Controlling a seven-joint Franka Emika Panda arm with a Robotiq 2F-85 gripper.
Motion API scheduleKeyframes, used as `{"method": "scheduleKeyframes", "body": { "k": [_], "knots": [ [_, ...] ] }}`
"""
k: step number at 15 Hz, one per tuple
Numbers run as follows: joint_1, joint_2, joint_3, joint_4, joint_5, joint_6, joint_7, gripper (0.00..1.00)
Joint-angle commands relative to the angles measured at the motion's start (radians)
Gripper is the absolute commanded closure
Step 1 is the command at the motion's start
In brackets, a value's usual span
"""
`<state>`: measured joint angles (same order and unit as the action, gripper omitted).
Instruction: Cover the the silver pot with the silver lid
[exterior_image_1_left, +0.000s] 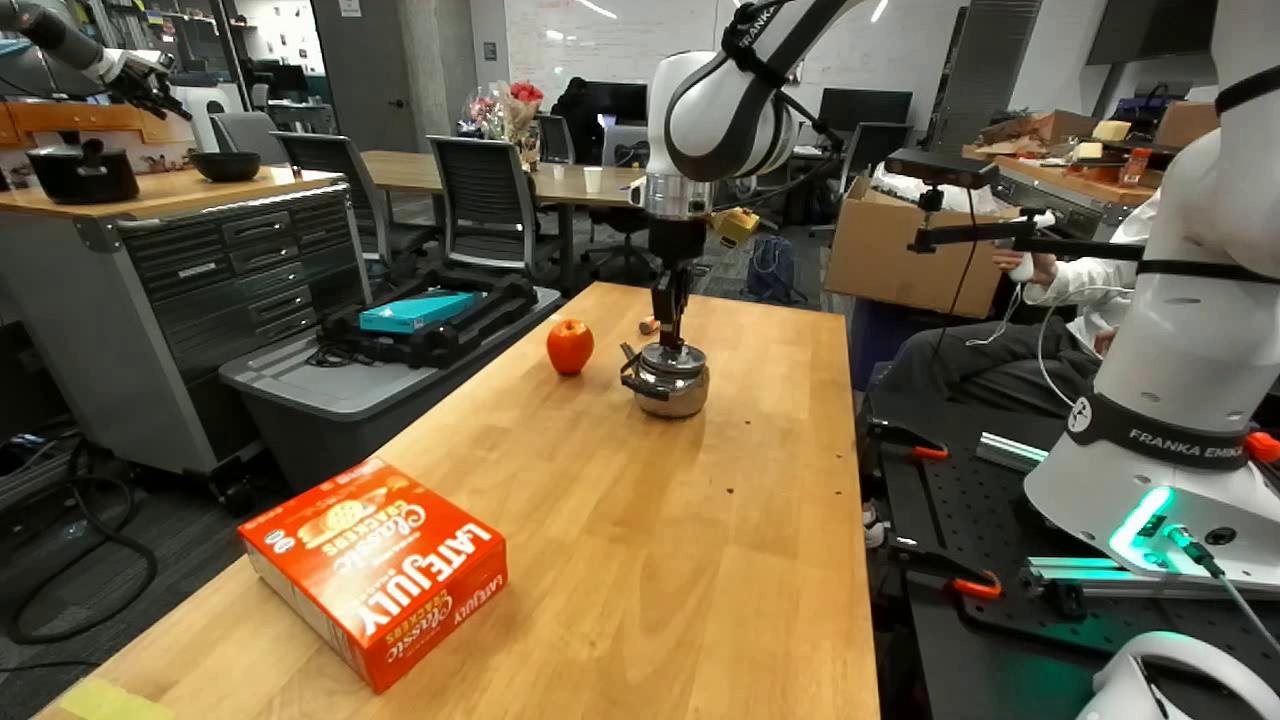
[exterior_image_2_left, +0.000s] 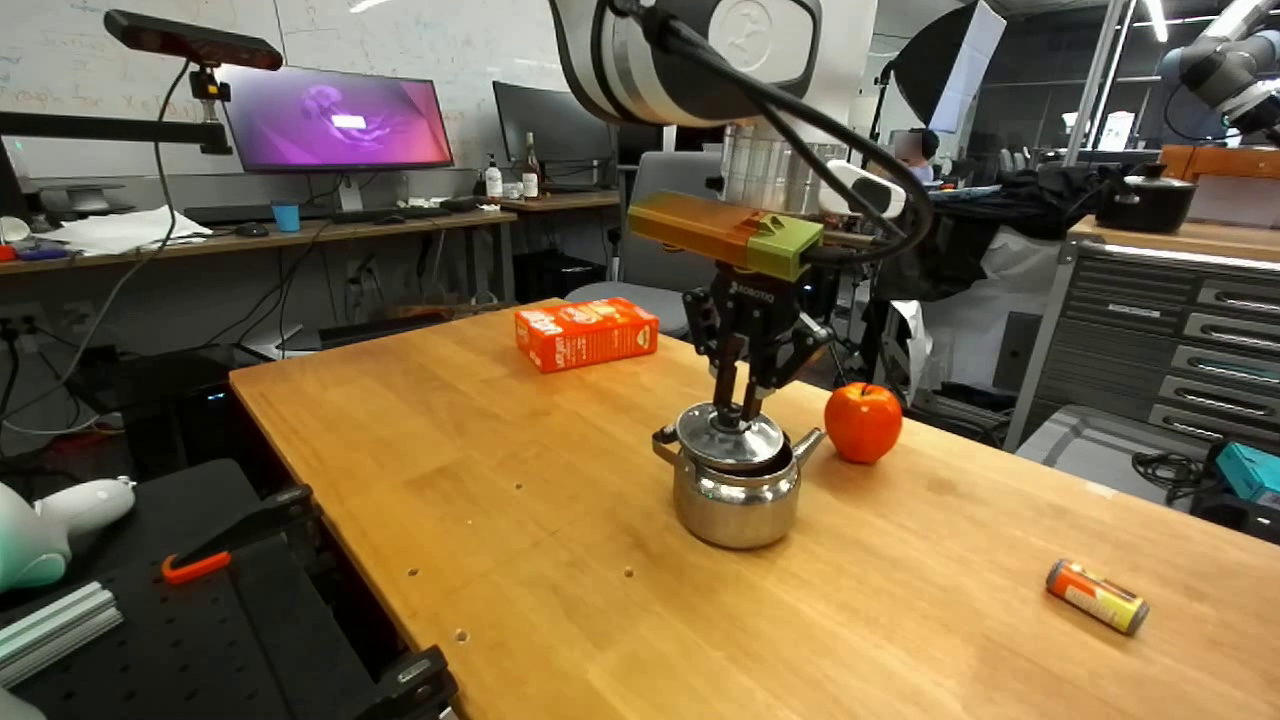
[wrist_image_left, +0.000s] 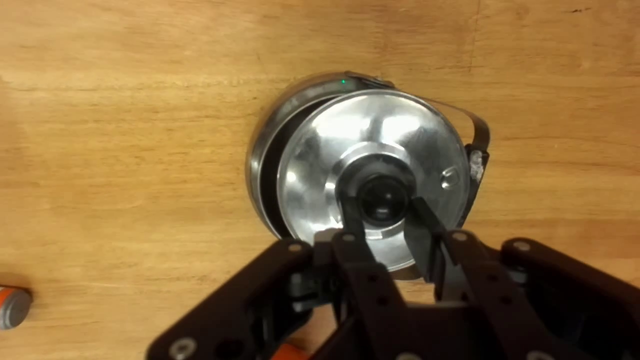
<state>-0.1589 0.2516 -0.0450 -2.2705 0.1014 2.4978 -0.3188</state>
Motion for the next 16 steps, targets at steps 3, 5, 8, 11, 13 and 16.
{"method": "scheduleKeyframes", "body": {
  "k": [3, 5, 8, 11, 13, 16],
  "knots": [
    [-0.016, -0.012, 0.002, 0.003, 0.018, 0.005, -0.024, 0.93],
    [-0.021, -0.008, 0.001, 0.010, 0.022, 0.005, -0.023, 0.93],
    [-0.026, 0.001, 0.000, 0.018, 0.020, 0.004, -0.026, 0.93],
    [-0.028, 0.014, -0.003, 0.028, 0.017, 0.000, -0.023, 0.93],
    [-0.030, 0.021, -0.003, 0.034, 0.016, -0.004, -0.024, 0.93],
    [-0.033, 0.027, -0.003, 0.037, 0.014, -0.010, -0.024, 0.93]
  ]
}}
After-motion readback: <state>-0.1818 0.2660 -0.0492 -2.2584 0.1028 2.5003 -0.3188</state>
